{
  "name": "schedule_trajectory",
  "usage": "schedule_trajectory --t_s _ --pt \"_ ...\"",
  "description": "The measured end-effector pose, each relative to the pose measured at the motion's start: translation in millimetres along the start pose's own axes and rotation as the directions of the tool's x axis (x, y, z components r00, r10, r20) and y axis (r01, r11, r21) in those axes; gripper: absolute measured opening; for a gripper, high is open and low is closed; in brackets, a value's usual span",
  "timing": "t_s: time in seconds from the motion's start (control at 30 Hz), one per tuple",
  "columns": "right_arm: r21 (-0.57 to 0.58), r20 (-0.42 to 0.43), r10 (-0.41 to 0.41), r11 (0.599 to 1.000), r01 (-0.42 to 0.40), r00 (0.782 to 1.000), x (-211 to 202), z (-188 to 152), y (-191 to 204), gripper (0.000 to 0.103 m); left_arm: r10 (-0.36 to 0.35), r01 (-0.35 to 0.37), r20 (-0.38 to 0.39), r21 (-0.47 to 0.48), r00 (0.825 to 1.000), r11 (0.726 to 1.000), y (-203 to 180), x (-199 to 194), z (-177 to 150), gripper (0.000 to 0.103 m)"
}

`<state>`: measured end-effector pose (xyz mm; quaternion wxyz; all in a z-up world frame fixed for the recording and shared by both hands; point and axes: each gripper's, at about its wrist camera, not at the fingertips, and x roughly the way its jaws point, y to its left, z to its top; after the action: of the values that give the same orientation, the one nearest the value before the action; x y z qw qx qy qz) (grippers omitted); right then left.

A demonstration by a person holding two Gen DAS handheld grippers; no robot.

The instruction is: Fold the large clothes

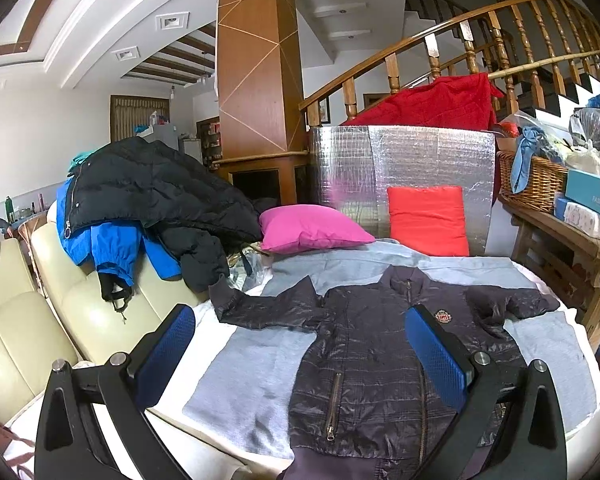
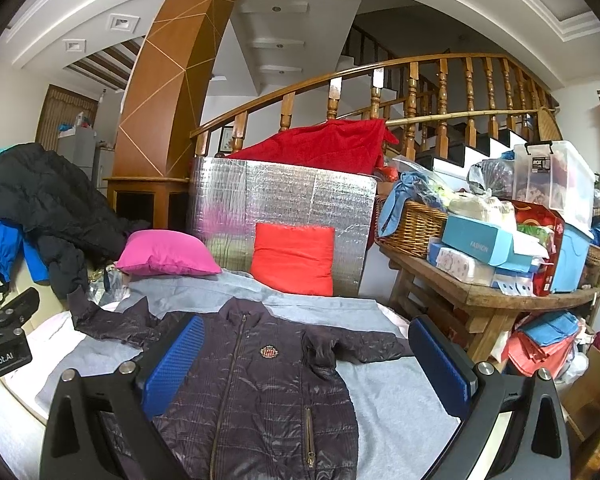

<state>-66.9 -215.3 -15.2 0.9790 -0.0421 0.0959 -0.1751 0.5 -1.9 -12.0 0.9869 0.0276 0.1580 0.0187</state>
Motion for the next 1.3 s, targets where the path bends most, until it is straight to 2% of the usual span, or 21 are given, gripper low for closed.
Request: schedule_trajectory --t_s 0.43,0.83,1.0,1.07,1.13,1.23,1.3 --pt "-0.004 -0.027 0.0 1.0 0.0 1.0 17 -5 -1 0.103 0.003 -0.002 -0.036 0.014 0.999 1.0 -9 20 -4 0.103" --pt "0.012 -0.116 -0.018 1.0 0.02 0.993 72 -20 -21 0.103 0.01 -0.004 -0.11 0.052 0.994 0.999 -38 70 -6 0.103" --pt "0.014 -0.158 -0.045 0.999 0.048 0.986 110 -27 -37 0.103 0.002 0.01 -0.164 0.075 0.986 0.997 -56 110 -11 0.103" --pt "0.02 -0.174 -0.048 0.998 0.053 0.984 131 -33 -49 0.103 -0.014 0.031 -0.213 0.081 0.977 0.996 -66 139 -17 0.103" --pt "0.048 -0.196 -0.038 0.998 0.049 0.98 157 -42 -69 0.103 -0.029 0.057 -0.301 0.085 0.953 0.995 -77 181 -29 0.103" --pt "0.151 -0.265 0.004 0.988 0.038 0.964 211 -63 -118 0.103 -0.045 0.084 -0.442 0.068 0.896 0.994 -96 253 -57 0.103" --pt "0.255 -0.345 0.063 0.966 0.029 0.936 264 -84 -161 0.103 -0.018 0.07 -0.516 0.082 0.856 0.994 -113 303 -81 0.103"
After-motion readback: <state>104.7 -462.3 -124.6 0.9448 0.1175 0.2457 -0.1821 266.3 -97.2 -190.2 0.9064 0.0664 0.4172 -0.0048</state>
